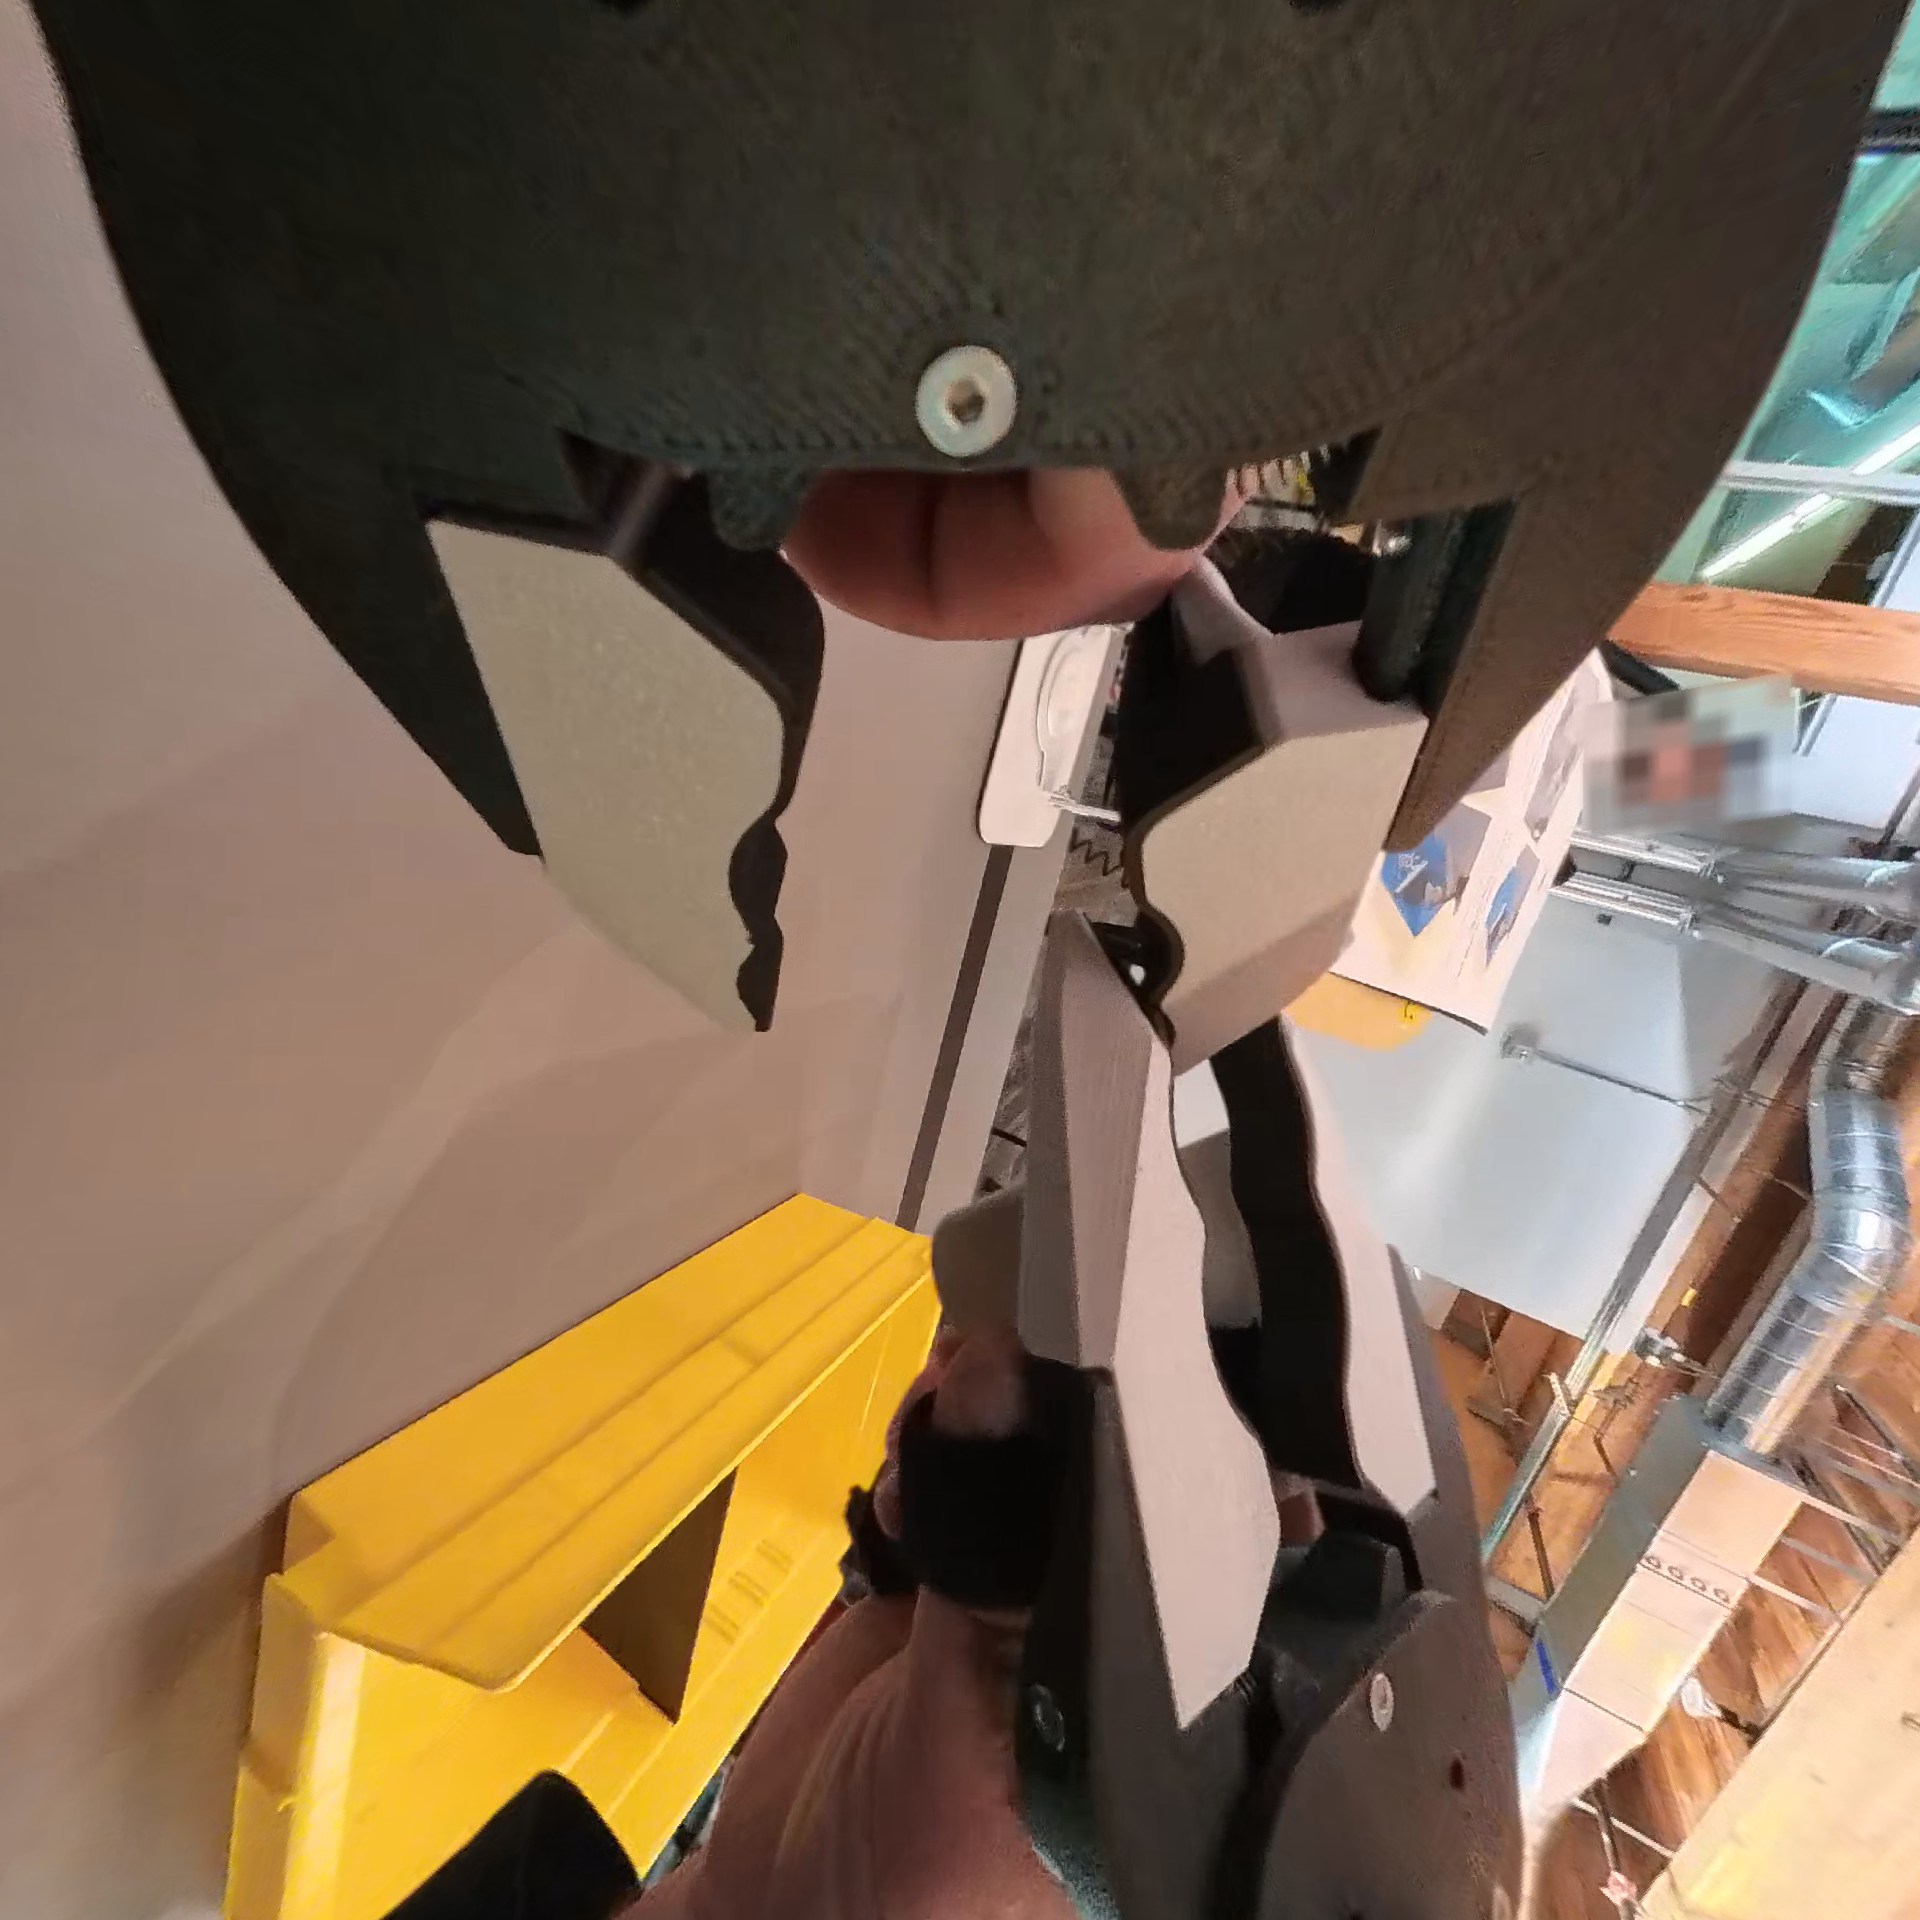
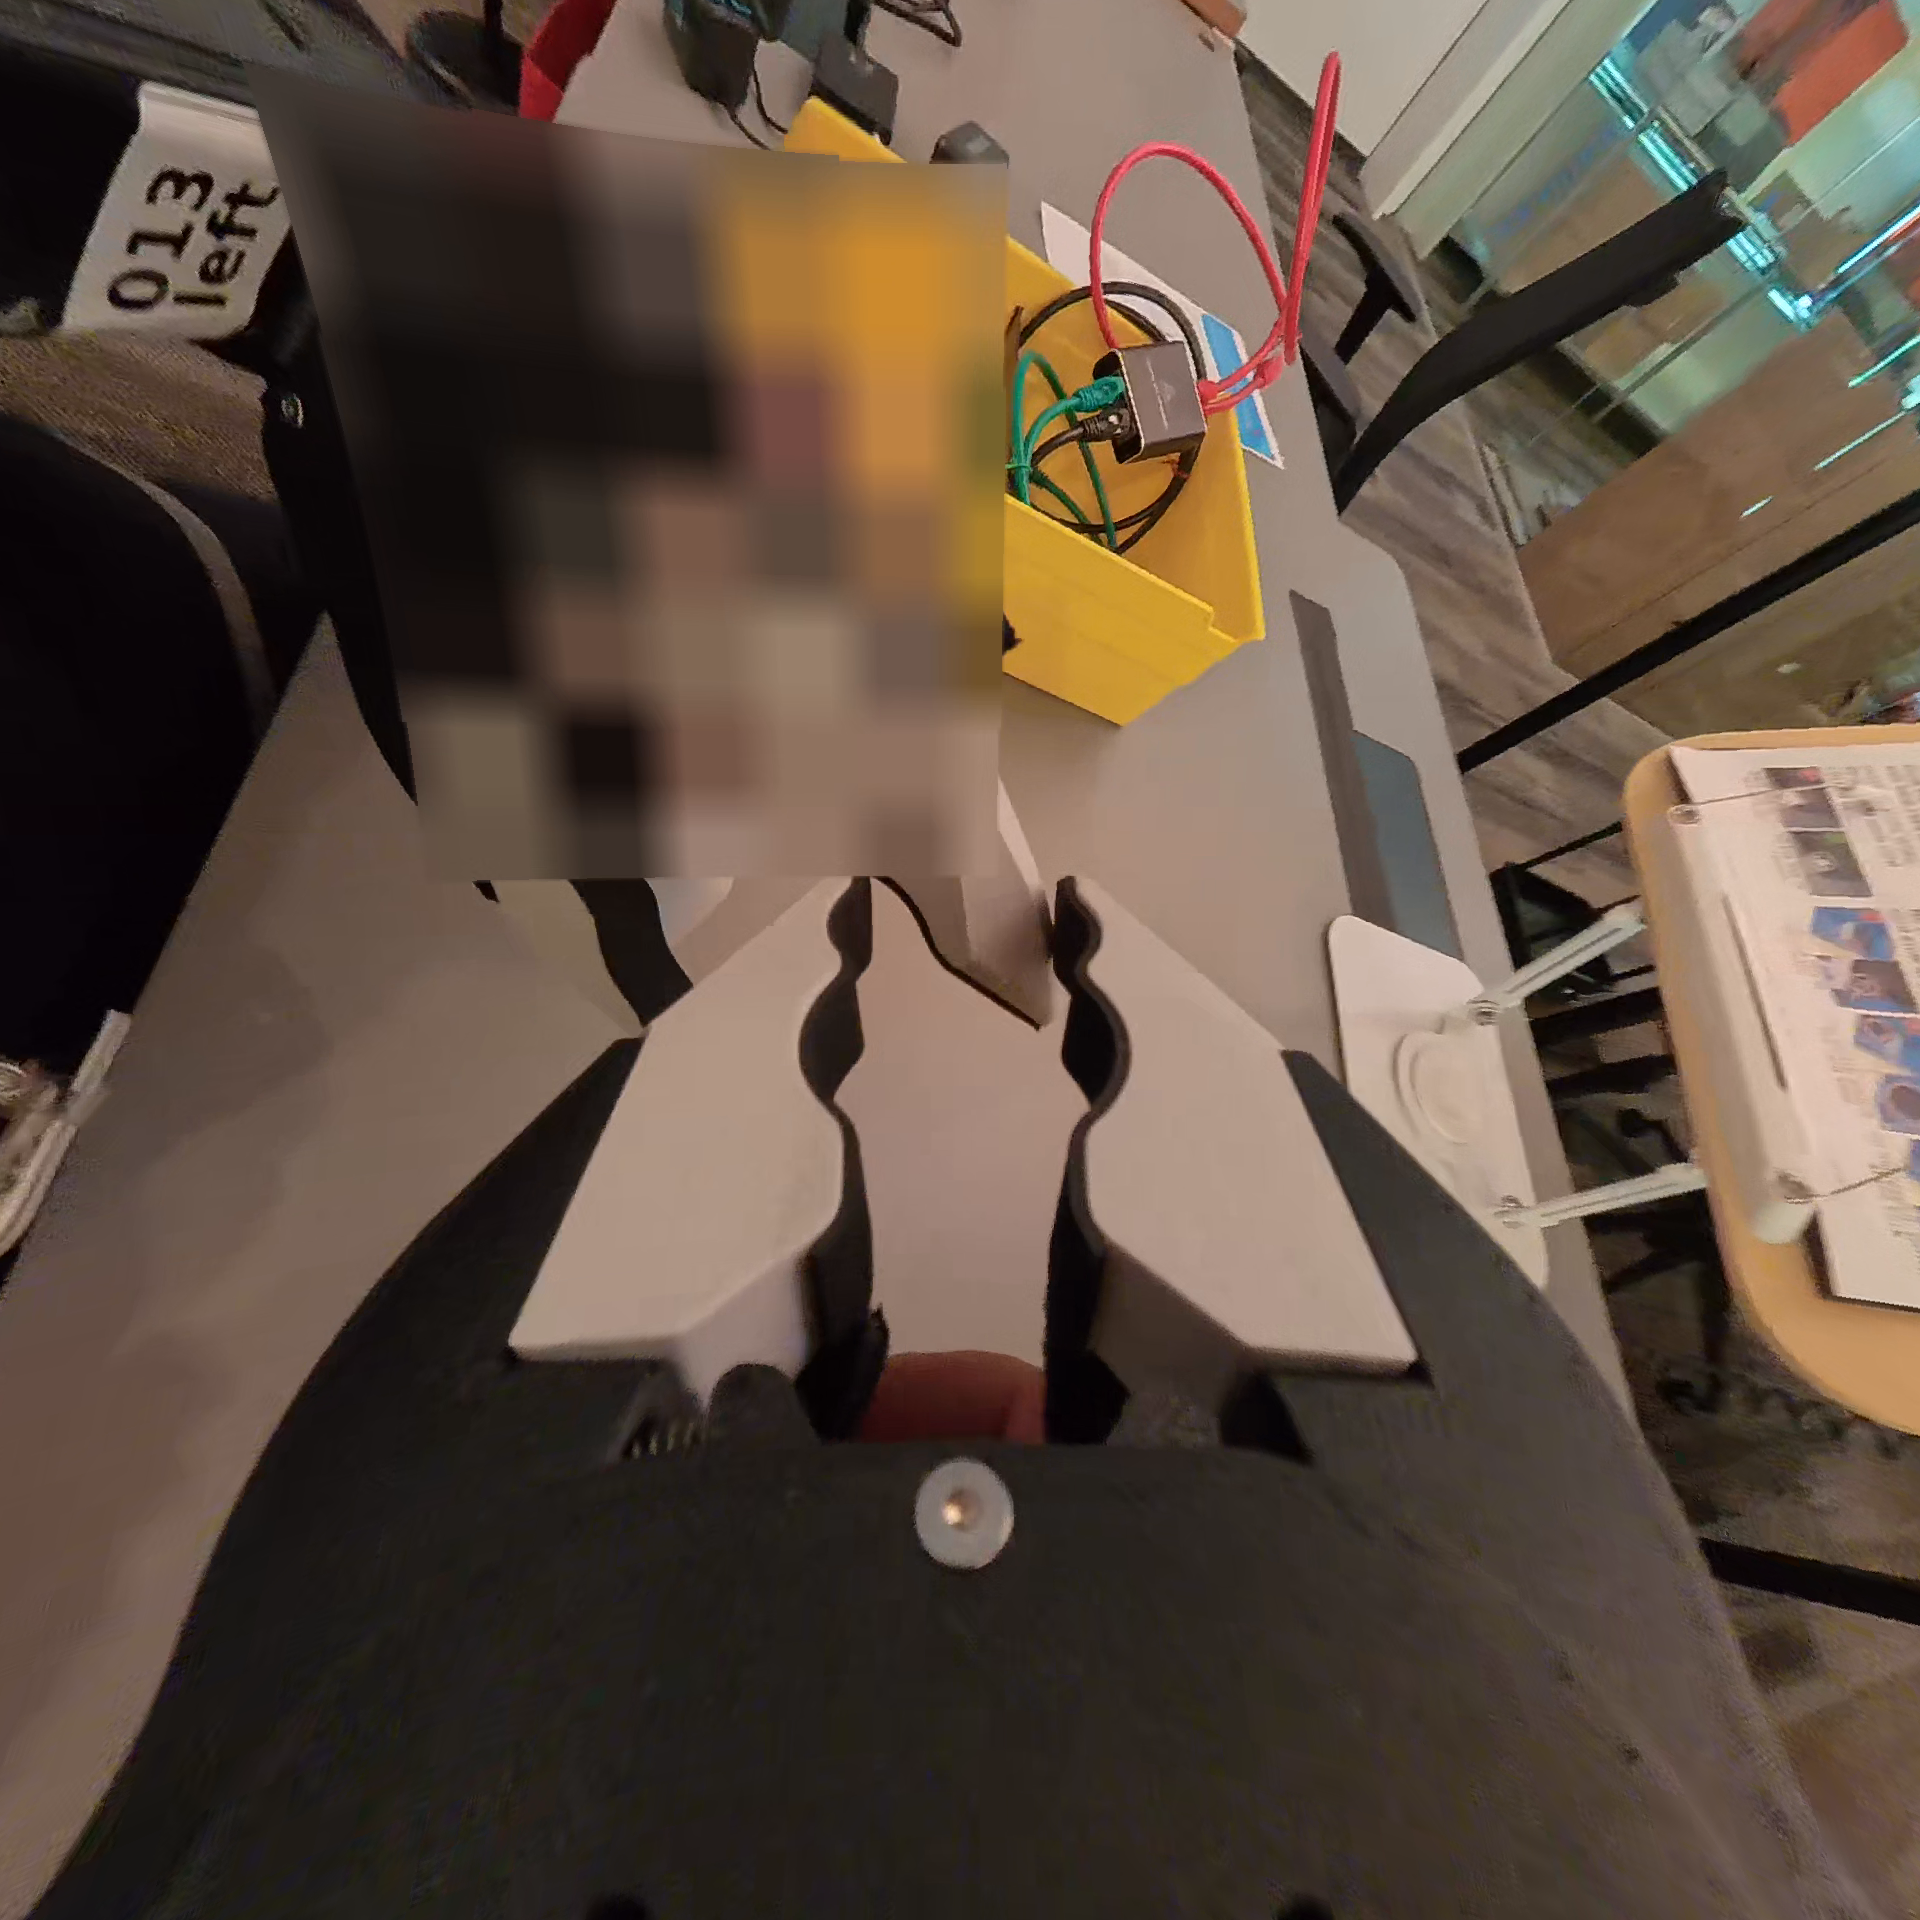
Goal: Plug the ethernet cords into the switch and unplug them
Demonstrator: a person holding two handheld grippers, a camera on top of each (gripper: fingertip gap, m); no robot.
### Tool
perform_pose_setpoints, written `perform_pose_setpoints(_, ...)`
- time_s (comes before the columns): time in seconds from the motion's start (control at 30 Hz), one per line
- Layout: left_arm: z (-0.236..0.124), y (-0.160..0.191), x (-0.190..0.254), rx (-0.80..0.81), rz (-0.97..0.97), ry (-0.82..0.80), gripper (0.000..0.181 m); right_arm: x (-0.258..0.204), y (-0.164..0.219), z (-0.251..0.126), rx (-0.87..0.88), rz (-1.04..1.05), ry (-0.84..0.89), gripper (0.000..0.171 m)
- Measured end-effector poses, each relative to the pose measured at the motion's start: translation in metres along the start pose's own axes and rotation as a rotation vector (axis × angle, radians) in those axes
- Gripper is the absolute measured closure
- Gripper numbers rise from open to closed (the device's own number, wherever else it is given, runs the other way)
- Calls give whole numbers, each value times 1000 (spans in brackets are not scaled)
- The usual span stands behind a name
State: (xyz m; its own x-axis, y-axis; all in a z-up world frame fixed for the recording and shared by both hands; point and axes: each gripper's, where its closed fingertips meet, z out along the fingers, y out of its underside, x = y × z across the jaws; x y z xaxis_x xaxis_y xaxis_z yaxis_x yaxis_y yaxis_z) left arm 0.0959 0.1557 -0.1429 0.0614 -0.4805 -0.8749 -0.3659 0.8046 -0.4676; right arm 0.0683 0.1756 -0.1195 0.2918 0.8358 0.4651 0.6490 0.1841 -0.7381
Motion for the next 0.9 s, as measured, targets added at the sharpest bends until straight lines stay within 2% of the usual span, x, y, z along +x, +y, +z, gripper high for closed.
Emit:
perform_pose_setpoints(0.1, -3, -4, 0, 21, 17, -2, 119, -2, -2, -2, -7, -74, 29, 142)
perform_pose_setpoints(0.3, -1, -7, 6, 35, 7, 11, 106, -2, -3, -5, -36, -151, 55, 145)
perform_pose_setpoints(0.43, -4, -5, 5, 36, 34, 37, 125, -6, 4, -4, -25, -139, 29, 148)
perform_pose_setpoints(0.5, -5, -8, 5, 46, 30, 37, 126, -8, 3, -6, -16, -139, 32, 149)
perform_pose_setpoints(0.63, -9, -16, 6, 98, -73, 112, 134, -13, 4, -11, -9, -145, 19, 151)
perform_pose_setpoints(0.73, -15, -24, 9, 156, -155, 173, 129, -15, 1, -14, 13, -110, 1, 153)
perform_pose_setpoints(0.9, -23, -39, 19, 247, -326, 317, 126, -23, -2, -10, 16, -147, -10, 140)
